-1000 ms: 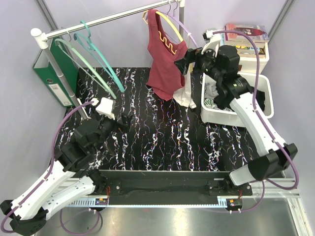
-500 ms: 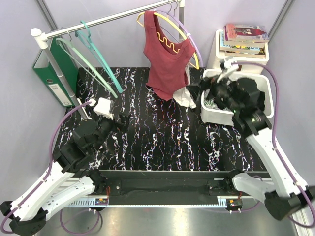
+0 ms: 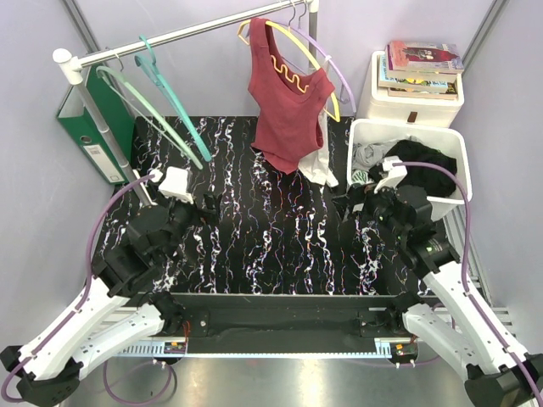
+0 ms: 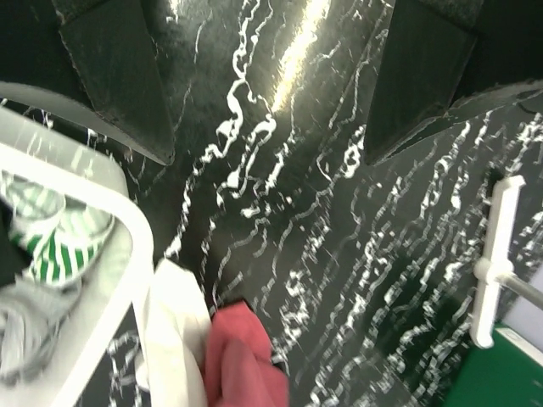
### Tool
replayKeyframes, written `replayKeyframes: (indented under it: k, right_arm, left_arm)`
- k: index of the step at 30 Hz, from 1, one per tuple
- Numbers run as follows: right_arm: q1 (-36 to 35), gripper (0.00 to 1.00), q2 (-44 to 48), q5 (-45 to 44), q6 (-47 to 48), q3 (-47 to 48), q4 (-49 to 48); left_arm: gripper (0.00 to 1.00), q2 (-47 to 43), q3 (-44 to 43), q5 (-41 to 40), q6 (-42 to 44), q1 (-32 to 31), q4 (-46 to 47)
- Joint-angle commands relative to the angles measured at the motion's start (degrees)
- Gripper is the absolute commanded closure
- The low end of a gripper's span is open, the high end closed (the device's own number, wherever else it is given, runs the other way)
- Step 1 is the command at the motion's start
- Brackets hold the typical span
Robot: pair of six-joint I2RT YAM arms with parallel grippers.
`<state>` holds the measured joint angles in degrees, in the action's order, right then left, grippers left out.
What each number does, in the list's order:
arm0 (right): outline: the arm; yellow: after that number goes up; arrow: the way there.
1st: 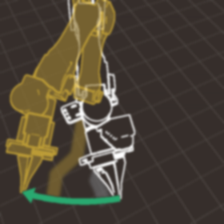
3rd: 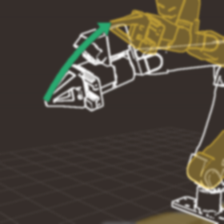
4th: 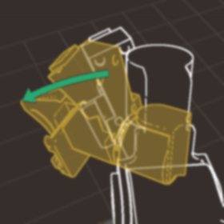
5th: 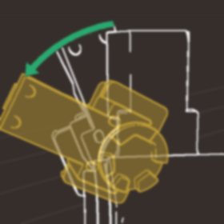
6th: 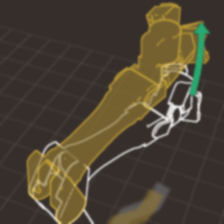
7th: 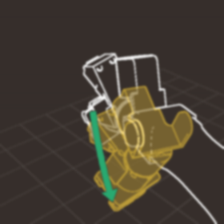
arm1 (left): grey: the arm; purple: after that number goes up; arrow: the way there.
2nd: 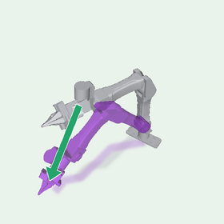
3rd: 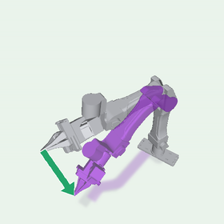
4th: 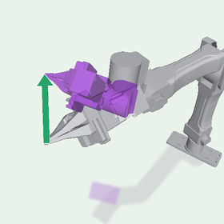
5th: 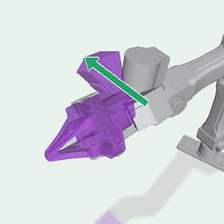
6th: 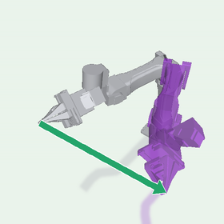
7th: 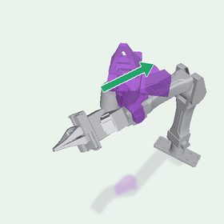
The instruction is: Place the tank top on the hanger
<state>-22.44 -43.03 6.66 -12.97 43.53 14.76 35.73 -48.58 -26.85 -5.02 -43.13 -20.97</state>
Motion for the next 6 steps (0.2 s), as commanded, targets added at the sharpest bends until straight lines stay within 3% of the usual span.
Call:
replayKeyframes:
  k: [1,6]
  right_arm:
    - [0.1,0.0,1.1,-2.9,-1.0,-0.9,-1.1]
    - [0.1,0.0,1.5,-2.8,-1.1,-1.1,-1.1]
  left_arm:
    - [0.01,-0.4,-0.4,-2.3,-0.5,-0.3,2.4]
    - [0.01,-0.4,-0.2,-2.2,-0.2,-0.3,2.5]
